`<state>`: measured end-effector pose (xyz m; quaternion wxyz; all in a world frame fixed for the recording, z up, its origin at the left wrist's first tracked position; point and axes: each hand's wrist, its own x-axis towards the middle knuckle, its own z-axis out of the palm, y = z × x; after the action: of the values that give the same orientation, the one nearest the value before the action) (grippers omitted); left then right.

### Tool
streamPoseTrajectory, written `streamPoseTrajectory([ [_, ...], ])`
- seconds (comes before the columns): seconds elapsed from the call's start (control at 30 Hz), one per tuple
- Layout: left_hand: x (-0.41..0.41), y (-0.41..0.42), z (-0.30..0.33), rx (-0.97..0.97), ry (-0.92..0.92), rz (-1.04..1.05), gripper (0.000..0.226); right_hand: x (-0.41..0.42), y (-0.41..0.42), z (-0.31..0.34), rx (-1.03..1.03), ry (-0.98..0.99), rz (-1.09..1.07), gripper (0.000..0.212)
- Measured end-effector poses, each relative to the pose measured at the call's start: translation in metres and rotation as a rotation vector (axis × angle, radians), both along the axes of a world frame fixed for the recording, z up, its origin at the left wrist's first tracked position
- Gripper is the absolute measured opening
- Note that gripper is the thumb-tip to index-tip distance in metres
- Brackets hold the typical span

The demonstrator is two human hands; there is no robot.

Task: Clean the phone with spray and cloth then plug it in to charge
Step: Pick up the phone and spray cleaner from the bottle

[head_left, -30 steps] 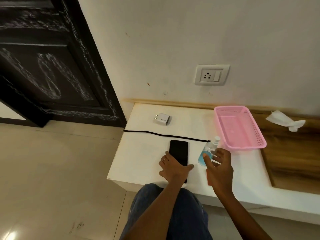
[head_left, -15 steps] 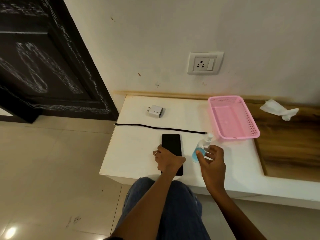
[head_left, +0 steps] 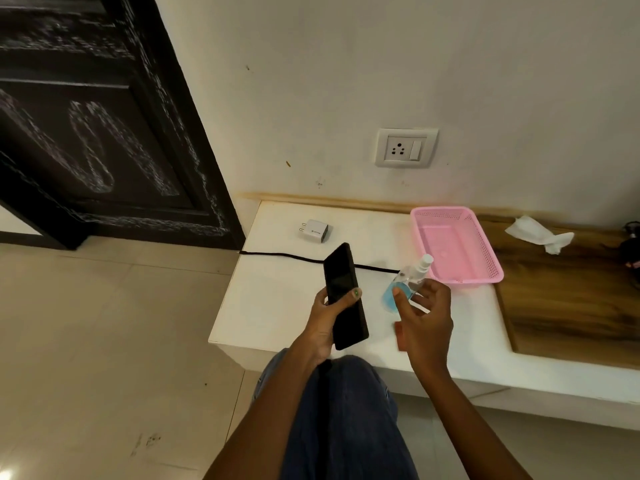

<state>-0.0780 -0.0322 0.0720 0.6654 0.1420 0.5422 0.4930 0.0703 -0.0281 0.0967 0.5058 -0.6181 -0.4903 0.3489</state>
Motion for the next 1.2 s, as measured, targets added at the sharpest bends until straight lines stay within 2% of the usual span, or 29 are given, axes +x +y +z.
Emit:
streamPoseTrajectory([
  [0.13, -0.003, -0.017, 0.02, 0.102, -0.386, 0.074, 0.061, -0.001, -0.006, 0.013, 0.046, 0.021, -0.025, 0.047],
  [0.23, -0.009, -0.024, 0.026, 0.159, -0.458, 0.073, 0.06, -0.002, -0.011, 0.022, 0.073, 0.03, -0.03, 0.048],
  [0.53, -0.019, -0.05, 0.034, 0.108, -0.654, 0.085, 0.085, -0.012, -0.036, 0.042, 0.061, 0.014, 0.029, 0.047],
  [0.7, -0.023, -0.061, 0.038, 0.235, -0.908, 0.08, 0.081, -0.015, -0.049, 0.053, 0.021, 0.051, 0.089, 0.044],
  [1.07, -0.035, -0.078, 0.053, 0.278, -0.787, -0.025, 0.094, -0.027, -0.085, 0.068, -0.085, 0.278, 0.267, 0.013],
  [1.13, -0.036, -0.077, 0.058, 0.277, -0.768, -0.034, 0.095, -0.03, -0.089, 0.072, -0.123, 0.339, 0.287, 0.02],
  [1.2, -0.036, -0.077, 0.061, 0.272, -0.745, -0.038, 0.096, -0.033, -0.092, 0.077, -0.099, 0.39, 0.318, 0.053],
])
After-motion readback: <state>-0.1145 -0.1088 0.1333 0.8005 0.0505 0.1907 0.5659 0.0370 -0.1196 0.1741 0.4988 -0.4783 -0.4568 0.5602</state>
